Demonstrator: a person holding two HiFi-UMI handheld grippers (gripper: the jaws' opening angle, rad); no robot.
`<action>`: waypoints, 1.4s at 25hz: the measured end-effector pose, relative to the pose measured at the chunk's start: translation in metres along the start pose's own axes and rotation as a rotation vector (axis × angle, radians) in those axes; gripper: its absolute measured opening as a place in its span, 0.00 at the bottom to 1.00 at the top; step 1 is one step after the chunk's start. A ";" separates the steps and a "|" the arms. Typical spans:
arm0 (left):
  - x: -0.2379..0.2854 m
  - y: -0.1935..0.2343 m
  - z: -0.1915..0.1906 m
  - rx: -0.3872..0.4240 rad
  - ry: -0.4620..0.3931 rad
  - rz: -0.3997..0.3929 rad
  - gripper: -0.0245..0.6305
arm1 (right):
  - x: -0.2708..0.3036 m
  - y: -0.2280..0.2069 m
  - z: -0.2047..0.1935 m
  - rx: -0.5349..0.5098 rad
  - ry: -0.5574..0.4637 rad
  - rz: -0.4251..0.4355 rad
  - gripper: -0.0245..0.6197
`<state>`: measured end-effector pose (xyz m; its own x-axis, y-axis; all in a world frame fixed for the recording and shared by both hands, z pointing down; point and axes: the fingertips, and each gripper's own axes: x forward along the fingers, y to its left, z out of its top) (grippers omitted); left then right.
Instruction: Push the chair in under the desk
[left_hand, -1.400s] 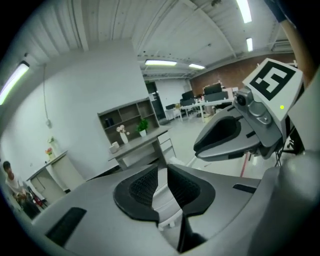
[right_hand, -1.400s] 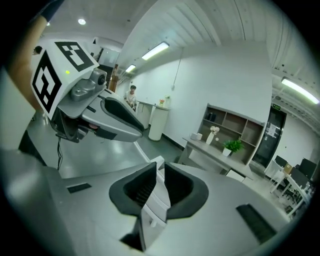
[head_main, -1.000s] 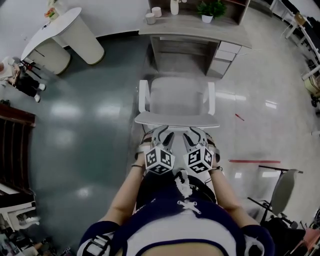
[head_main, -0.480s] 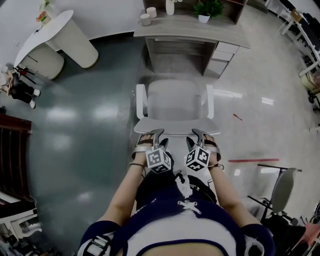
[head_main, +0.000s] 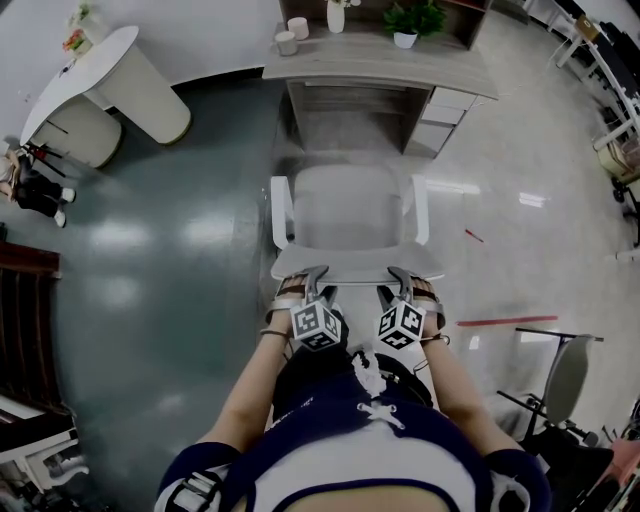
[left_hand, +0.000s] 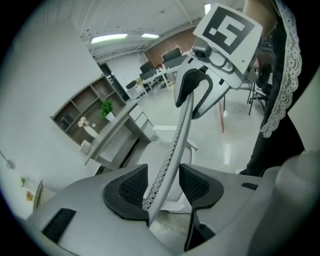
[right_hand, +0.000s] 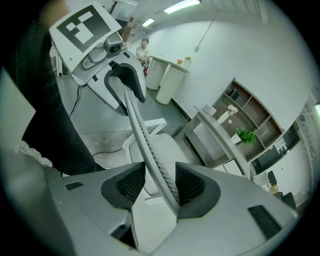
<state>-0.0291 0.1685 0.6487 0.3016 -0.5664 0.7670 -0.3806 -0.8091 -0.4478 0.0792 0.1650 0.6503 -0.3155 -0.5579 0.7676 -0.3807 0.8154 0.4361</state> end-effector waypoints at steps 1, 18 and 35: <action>-0.001 0.001 0.001 -0.009 -0.014 -0.004 0.34 | 0.000 -0.001 0.000 0.001 0.001 0.001 0.28; 0.020 0.039 -0.005 0.027 -0.057 -0.033 0.34 | 0.028 -0.026 0.016 0.045 0.028 -0.001 0.29; 0.039 0.079 -0.008 0.058 -0.083 -0.048 0.34 | 0.052 -0.054 0.034 0.079 0.034 -0.032 0.30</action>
<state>-0.0541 0.0840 0.6467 0.3909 -0.5357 0.7485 -0.3134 -0.8420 -0.4390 0.0539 0.0871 0.6505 -0.2731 -0.5768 0.7699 -0.4582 0.7817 0.4231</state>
